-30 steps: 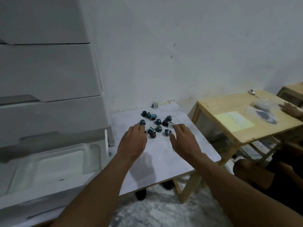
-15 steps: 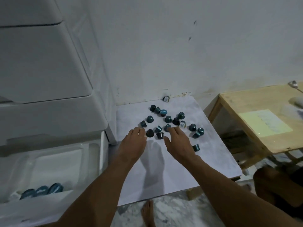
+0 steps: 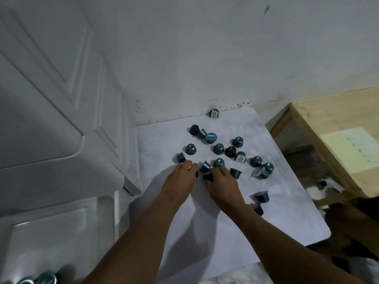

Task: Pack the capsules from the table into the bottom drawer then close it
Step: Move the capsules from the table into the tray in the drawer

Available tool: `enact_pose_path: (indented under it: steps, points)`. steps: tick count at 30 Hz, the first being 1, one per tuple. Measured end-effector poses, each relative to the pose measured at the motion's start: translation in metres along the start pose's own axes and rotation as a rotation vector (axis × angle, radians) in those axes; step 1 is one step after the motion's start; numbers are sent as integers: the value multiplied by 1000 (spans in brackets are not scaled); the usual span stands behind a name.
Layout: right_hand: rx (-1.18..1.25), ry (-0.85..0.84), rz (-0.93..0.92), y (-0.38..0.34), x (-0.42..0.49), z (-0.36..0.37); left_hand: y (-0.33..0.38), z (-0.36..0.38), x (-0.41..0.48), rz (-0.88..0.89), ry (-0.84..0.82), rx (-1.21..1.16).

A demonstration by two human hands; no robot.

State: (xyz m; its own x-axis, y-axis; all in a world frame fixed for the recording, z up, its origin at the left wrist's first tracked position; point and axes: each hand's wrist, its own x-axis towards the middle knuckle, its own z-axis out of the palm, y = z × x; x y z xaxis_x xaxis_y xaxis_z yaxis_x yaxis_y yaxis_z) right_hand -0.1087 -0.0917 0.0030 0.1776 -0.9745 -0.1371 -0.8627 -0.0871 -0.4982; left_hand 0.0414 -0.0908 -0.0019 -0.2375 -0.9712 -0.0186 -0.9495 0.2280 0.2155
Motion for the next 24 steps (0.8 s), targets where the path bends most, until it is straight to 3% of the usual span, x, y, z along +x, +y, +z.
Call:
enact_pose_path:
  steps: [8, 16, 24]
  points:
    - [47, -22, 33, 8, 6, 1, -1, 14, 7, -1, -78, -51]
    - [46, -3, -14, 2, -14, -20, 20, -12, -13, -131, 76, -142]
    - [53, 129, -128, -17, -48, -77, 63, -80, -49, -206, 249, -263]
